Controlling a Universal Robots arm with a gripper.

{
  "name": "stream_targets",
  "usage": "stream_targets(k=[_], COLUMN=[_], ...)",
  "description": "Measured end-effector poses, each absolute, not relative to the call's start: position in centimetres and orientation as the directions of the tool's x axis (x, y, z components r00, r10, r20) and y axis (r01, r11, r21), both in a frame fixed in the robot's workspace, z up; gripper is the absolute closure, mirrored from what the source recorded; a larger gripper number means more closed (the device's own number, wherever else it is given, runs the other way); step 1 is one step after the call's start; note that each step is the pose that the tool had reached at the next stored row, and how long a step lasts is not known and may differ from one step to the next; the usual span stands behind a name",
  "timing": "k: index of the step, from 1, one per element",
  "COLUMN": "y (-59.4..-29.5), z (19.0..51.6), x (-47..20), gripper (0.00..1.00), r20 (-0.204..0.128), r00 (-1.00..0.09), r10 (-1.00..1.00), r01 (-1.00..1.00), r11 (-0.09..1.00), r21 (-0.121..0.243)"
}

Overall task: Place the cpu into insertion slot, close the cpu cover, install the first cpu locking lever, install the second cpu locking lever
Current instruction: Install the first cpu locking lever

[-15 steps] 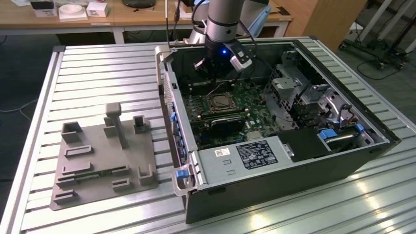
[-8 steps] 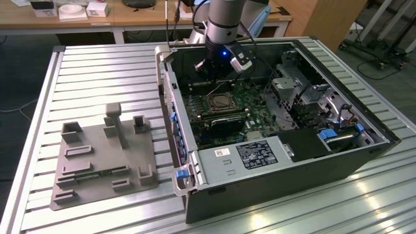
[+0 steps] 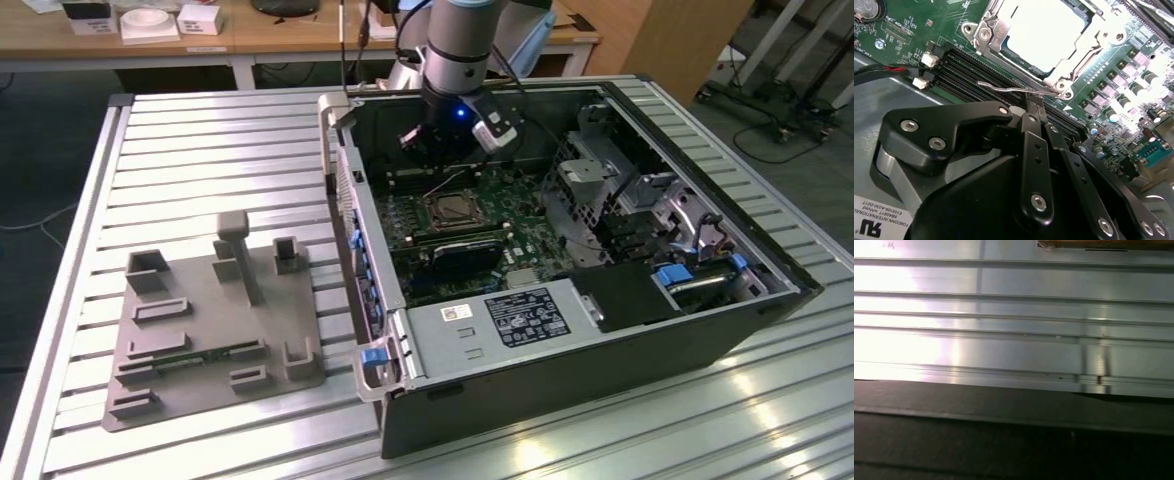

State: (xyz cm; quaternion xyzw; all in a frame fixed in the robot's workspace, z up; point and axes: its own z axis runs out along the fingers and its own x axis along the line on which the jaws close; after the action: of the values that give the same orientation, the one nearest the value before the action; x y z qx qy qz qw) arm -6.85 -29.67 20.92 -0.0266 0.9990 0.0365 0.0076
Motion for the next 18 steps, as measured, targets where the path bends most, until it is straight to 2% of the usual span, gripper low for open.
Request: stream_targets(k=[9,18], y=[-30.01,-30.32], z=[20.91,20.91], x=[-7.05,-7.33], gripper=[0.9,0.9], r20=[-0.017,-0.015], r00=[-0.998,-0.998], r10=[-0.053,-0.055], r01=[-0.054,-0.056], r11=[0.996,0.998], r21=[0.069,0.04])
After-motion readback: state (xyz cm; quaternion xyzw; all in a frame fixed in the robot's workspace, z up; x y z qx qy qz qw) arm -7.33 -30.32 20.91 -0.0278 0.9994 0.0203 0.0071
